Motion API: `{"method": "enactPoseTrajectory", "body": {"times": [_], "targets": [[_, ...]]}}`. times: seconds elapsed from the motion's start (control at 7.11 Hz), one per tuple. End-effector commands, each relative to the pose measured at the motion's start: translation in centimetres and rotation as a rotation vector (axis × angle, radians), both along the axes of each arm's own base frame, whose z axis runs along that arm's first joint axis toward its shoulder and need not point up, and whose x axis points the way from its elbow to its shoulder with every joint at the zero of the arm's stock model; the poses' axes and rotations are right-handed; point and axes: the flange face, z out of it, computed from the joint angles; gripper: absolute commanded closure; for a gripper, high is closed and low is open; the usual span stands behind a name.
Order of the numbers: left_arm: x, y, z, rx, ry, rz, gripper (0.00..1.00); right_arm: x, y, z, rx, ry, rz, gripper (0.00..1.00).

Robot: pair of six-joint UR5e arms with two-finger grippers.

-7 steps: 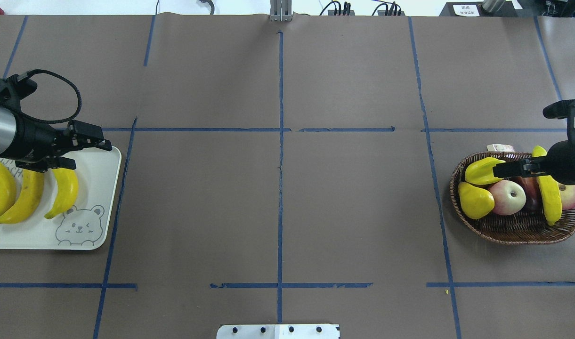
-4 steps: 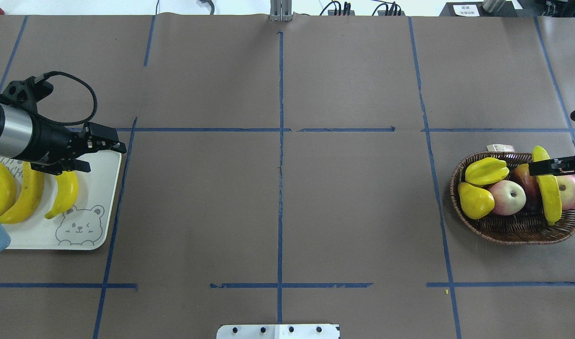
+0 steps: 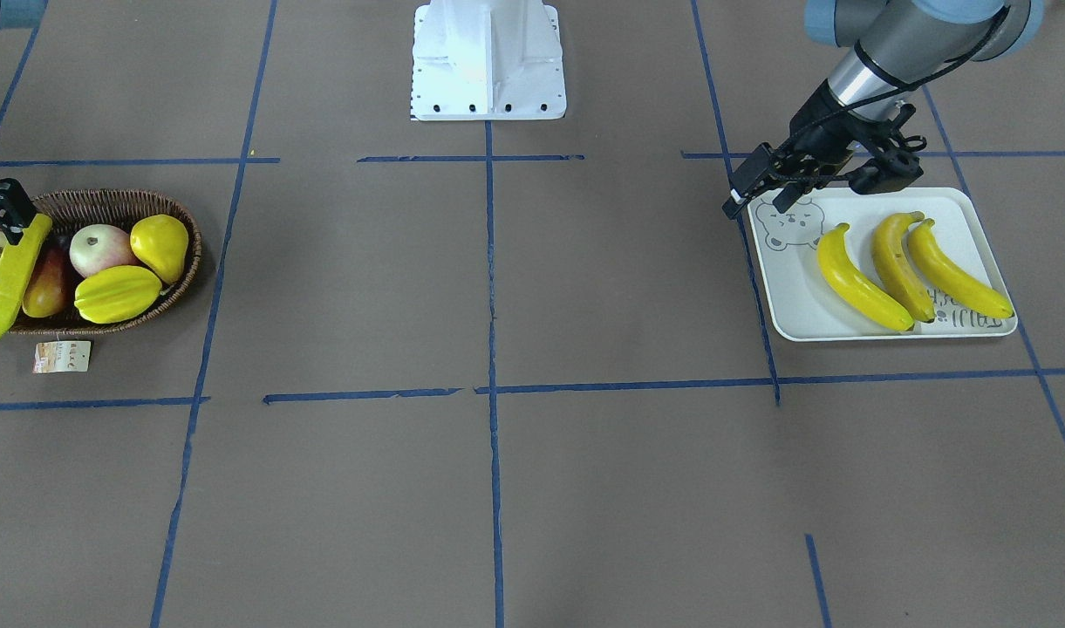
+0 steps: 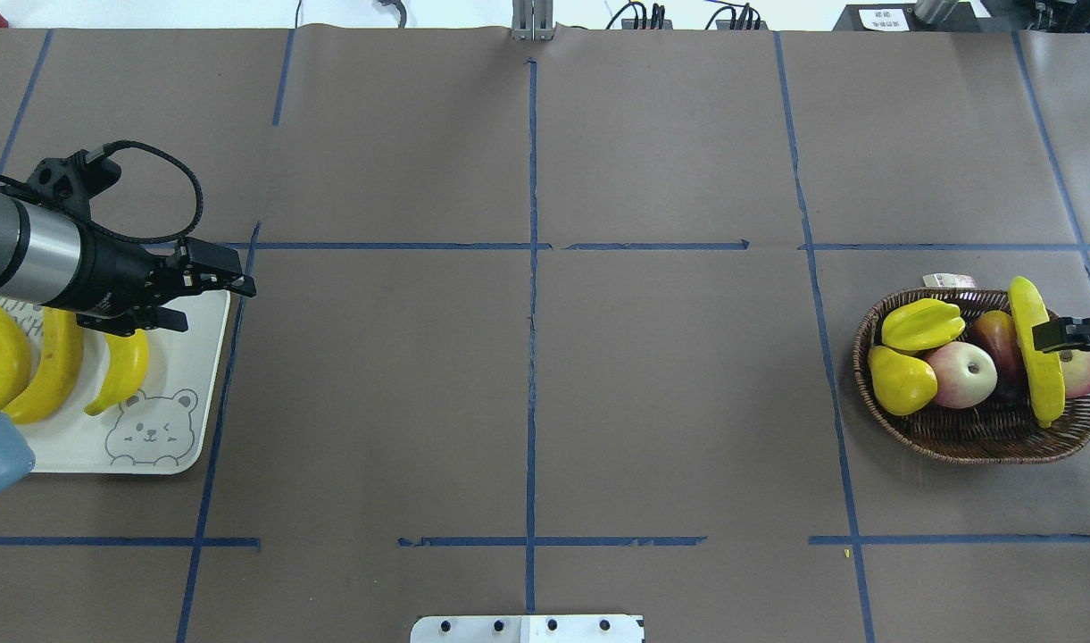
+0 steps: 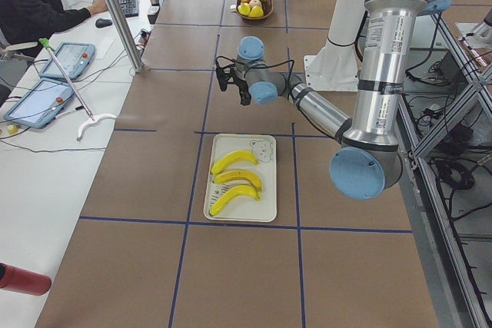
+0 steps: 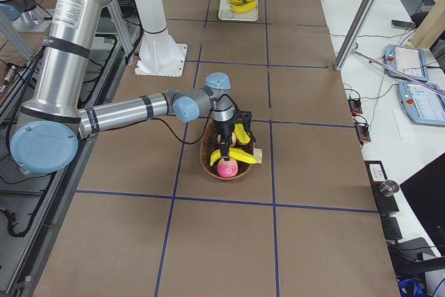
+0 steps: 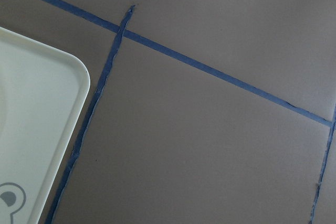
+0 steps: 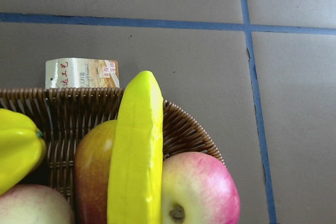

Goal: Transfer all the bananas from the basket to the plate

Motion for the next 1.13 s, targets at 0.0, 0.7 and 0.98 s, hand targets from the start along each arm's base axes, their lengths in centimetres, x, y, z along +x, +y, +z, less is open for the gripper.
{"method": "enactPoseTrajectory", "body": {"times": [0.0, 0.7, 0.98], "targets": [[0.2, 0.1, -0.1, 0.001, 0.001, 0.003, 0.0, -1.7, 0.6, -0.1, -0.016, 0.013, -0.04, 0.0], [0.4, 0.1, 0.1, -0.002, -0.002, 0.008, 0.0, -4.6, 1.1, -0.5, -0.026, 0.028, -0.102, 0.14], [0.4, 0.1, 0.1, -0.002, -0.002, 0.008, 0.0, -4.9, 0.9, -0.6, -0.034, 0.035, -0.104, 0.26]]}}
